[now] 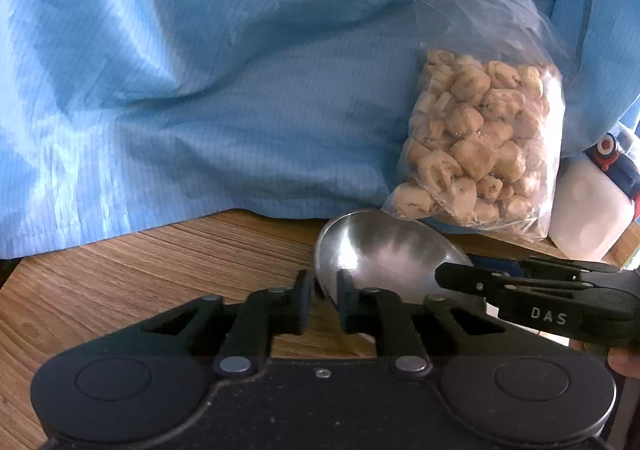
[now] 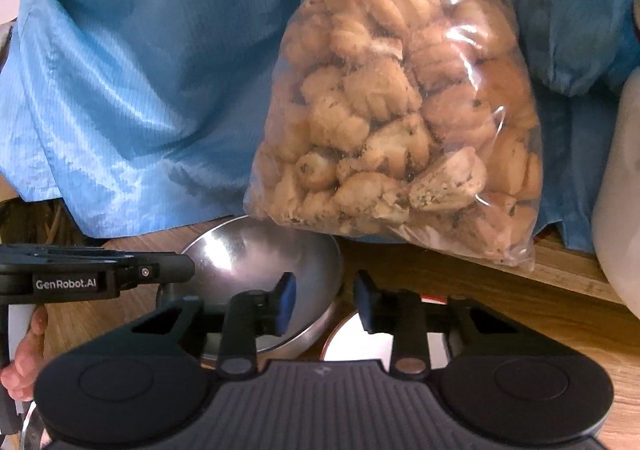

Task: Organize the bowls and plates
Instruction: 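Lift the steel bowl with both grippers toward the plate stack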

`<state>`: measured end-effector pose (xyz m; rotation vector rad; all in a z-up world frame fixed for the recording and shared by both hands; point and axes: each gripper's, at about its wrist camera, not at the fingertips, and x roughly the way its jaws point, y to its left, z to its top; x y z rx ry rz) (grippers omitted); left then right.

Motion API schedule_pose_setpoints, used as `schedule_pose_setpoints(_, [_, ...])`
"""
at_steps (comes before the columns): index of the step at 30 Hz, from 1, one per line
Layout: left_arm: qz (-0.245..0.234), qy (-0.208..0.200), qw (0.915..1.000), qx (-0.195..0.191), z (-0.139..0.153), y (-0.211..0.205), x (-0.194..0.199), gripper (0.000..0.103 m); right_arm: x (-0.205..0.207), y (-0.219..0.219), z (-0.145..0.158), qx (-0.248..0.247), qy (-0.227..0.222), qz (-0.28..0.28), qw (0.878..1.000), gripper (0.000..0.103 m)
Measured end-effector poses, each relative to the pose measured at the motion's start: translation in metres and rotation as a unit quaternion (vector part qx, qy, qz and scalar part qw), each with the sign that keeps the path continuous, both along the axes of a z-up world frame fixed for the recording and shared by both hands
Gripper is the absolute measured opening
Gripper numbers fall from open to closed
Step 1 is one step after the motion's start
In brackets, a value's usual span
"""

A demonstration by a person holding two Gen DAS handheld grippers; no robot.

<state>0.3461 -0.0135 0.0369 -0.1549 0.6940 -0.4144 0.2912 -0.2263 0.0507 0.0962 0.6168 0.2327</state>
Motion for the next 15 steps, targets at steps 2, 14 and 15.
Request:
schedule_pose_setpoints(2, [0.000,-0.004,1.0000,0.000,-0.001,0.000,0.001,0.011,0.000,0.000,-0.001,-0.004,0.000,0.001,1.000,0.025])
schedule_pose_setpoints(14, [0.035,-0.007,0.9990,-0.028,0.010,0.009,-0.011,0.006,-0.005,-0.014,0.000,0.079,0.041,-0.011,0.996,0.012])
schedule_pose_setpoints(15, [0.037,-0.010,0.9989,-0.027,0.013,0.008,-0.014,0.006,-0.006,-0.014,-0.001,0.083,0.042,-0.012,0.996,0.013])
